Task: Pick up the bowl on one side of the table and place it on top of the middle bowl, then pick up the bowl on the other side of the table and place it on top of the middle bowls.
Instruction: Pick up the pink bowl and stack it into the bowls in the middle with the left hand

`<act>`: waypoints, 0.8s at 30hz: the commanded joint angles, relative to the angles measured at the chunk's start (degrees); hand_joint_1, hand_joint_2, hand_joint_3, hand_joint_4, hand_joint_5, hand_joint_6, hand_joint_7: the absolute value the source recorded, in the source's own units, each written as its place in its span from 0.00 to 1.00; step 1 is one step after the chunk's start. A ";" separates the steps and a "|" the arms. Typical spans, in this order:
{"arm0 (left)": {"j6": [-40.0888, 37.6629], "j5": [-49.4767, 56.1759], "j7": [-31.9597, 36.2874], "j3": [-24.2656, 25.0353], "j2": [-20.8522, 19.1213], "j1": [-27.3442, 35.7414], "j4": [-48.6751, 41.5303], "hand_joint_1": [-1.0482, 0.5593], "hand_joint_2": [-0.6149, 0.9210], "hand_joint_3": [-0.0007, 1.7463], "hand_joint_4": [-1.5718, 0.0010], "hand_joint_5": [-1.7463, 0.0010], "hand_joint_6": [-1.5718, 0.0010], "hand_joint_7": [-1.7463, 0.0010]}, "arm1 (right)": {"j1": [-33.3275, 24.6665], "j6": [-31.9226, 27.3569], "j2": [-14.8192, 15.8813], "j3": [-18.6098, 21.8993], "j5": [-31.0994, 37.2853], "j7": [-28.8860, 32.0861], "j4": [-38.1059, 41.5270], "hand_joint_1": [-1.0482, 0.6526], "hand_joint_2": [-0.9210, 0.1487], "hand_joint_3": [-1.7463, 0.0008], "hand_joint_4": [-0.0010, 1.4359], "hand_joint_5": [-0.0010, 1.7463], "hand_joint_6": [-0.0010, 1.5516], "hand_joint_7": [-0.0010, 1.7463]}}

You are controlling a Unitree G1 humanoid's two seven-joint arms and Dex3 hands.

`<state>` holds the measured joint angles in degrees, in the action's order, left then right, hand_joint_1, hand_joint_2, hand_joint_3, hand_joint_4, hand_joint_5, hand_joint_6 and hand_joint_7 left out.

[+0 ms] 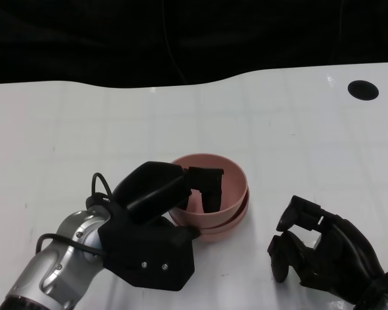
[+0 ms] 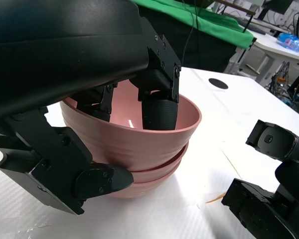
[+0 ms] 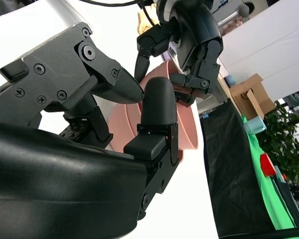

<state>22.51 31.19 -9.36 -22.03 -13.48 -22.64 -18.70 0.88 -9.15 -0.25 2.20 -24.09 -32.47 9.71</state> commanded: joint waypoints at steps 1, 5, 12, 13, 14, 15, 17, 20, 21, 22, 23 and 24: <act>0.89 -0.42 1.30 0.52 -0.47 -0.69 -0.38 0.62 0.86 0.45 0.54 0.06 0.52 0.21 | -0.48 0.45 0.49 0.38 -0.21 0.06 -0.76 0.51 0.37 0.30 0.64 1.00 0.48 0.91; 0.63 3.13 3.67 0.00 -1.46 -0.24 0.62 0.52 0.95 0.23 0.51 0.41 0.41 0.67 | -0.82 0.57 0.56 0.19 0.33 0.64 -1.34 0.50 0.36 0.30 0.64 1.00 0.48 0.92; -0.23 6.90 5.36 -0.53 -2.65 0.08 1.90 0.23 1.00 0.18 0.57 0.98 0.49 1.00 | -0.78 0.56 0.63 0.19 -0.15 0.49 -1.30 0.51 0.35 0.32 0.63 1.00 0.49 0.92; -0.20 7.04 5.65 -0.51 -2.66 0.19 1.86 0.20 1.00 0.19 0.59 0.99 0.52 1.00 | -0.71 0.99 0.58 0.24 -0.17 0.21 -0.93 0.51 0.35 0.31 0.63 1.00 0.49 0.92; -0.21 7.12 5.86 -0.51 -2.64 0.27 1.82 0.17 1.00 0.20 0.61 0.99 0.54 1.00 | -0.65 1.33 0.55 0.29 -0.17 -0.01 -0.62 0.51 0.35 0.32 0.63 1.00 0.50 0.93; -0.30 7.10 5.95 -0.52 -2.63 0.34 1.82 0.15 1.00 0.21 0.63 1.00 0.56 1.00 | -0.59 1.41 0.55 0.35 -0.22 -0.17 -0.39 0.50 0.35 0.32 0.64 1.00 0.51 0.93; -0.44 7.02 6.01 -0.58 -2.64 0.38 1.84 0.11 1.00 0.23 0.67 1.00 0.59 1.00 | -0.55 1.41 0.56 0.41 -0.28 -0.30 -0.19 0.49 0.33 0.35 0.64 1.00 0.52 0.93; -0.85 7.63 6.20 -0.88 -2.73 0.22 1.78 0.07 1.00 0.26 0.75 1.00 0.64 1.00 | -0.53 2.09 0.86 0.30 0.29 -0.38 -0.07 0.48 0.27 0.43 0.64 1.00 0.51 0.95; -0.98 7.86 6.40 -0.94 -2.70 0.30 1.82 0.06 1.00 0.27 0.77 1.00 0.65 1.00 | -0.60 2.17 0.92 0.27 0.32 -0.43 -0.17 0.48 0.26 0.44 0.64 1.00 0.51 0.95; -1.09 7.96 6.53 -0.95 -2.64 0.43 1.91 0.05 1.00 0.28 0.78 1.00 0.66 1.00 | -0.68 2.17 0.93 0.27 0.29 -0.40 -0.26 0.48 0.26 0.44 0.64 1.00 0.51 0.95; -1.16 8.03 6.64 -0.96 -2.61 0.51 1.97 0.05 1.00 0.28 0.79 1.00 0.66 1.00 | -0.73 2.19 0.93 0.27 0.27 -0.37 -0.32 0.48 0.26 0.45 0.64 1.00 0.51 0.95; -1.21 8.21 6.87 -1.02 -2.61 0.60 1.98 0.05 1.00 0.29 0.80 1.00 0.66 1.00 | -0.78 2.10 0.95 0.26 0.28 -0.28 -0.40 0.48 0.26 0.45 0.64 1.00 0.51 0.96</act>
<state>21.73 38.69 -3.50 -22.99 -15.34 -22.54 -17.43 0.31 -7.79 -0.15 2.04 -23.94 -32.55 9.59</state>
